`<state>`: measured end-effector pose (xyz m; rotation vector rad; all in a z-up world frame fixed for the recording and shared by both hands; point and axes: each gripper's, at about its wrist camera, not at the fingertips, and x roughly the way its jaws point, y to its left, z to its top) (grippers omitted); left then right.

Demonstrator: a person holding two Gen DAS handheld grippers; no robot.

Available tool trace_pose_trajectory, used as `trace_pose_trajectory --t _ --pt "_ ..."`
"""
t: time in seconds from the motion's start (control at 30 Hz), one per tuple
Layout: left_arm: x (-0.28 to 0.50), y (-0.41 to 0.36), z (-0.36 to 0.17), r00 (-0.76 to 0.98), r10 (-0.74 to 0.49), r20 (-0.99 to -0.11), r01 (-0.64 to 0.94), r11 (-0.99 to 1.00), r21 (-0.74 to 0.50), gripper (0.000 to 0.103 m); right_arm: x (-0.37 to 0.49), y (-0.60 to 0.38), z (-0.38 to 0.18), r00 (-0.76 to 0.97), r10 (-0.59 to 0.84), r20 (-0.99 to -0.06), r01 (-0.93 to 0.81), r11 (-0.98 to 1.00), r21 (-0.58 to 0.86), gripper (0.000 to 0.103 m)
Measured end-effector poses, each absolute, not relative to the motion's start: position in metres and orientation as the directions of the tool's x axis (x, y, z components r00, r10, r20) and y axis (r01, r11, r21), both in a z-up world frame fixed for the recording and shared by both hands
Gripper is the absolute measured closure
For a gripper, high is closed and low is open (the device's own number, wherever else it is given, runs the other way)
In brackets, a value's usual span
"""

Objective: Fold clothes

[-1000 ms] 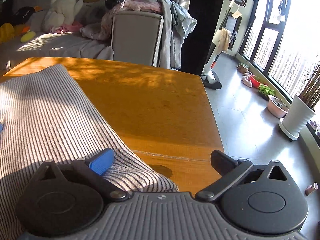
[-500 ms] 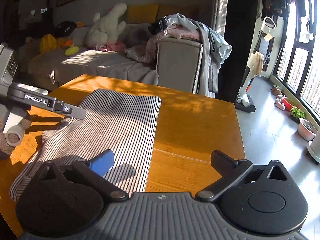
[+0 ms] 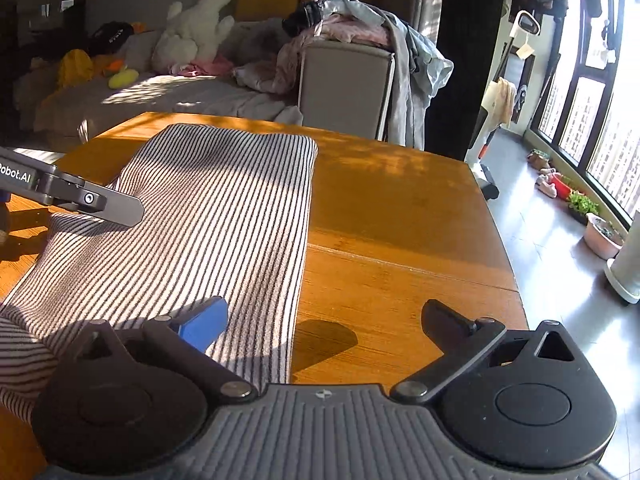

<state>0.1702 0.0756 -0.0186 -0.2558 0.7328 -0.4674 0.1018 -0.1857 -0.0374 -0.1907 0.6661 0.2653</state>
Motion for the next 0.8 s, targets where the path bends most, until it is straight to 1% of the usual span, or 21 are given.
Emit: trace_pose_trajectory --t 0.17,0.37,0.5,0.53,0.6,0.73,0.8 --pt "0.178 0.068 -0.02 0.65 -0.496 -0.575 0.34 0.867 -0.364 0.037 0.087 -0.202 -0.044 0.732 0.199 -0.652 -0.257 0.966 0.006 0.0" --pt "0.178 0.066 -0.026 0.668 -0.51 -0.541 0.369 0.859 -0.354 0.035 0.08 -0.207 -0.048 0.716 0.207 -0.667 -0.221 0.973 0.065 0.0" --pt "0.169 0.075 -0.026 0.681 -0.516 -0.519 0.36 0.854 -0.377 0.034 0.078 -0.207 -0.049 0.716 0.207 -0.667 -0.217 0.974 0.069 0.0" --pt "0.166 0.077 -0.025 0.684 -0.516 -0.516 0.357 0.853 -0.38 0.029 0.078 -0.206 -0.049 0.716 0.207 -0.667 -0.217 0.974 0.069 0.0" --pt "0.159 0.081 -0.023 0.69 -0.514 -0.509 0.352 0.853 -0.385 0.025 0.078 -0.206 -0.048 0.715 0.208 -0.668 -0.219 0.973 0.069 0.0" --pt "0.149 0.09 -0.023 0.714 -0.473 -0.517 0.349 0.88 -0.323 0.024 0.077 -0.209 -0.045 0.71 0.217 -0.67 -0.217 0.973 0.085 0.0" --pt "0.146 0.098 -0.026 0.719 -0.459 -0.522 0.339 0.887 -0.313 0.024 0.076 -0.211 -0.037 0.72 0.217 -0.659 -0.211 0.973 0.09 0.0"
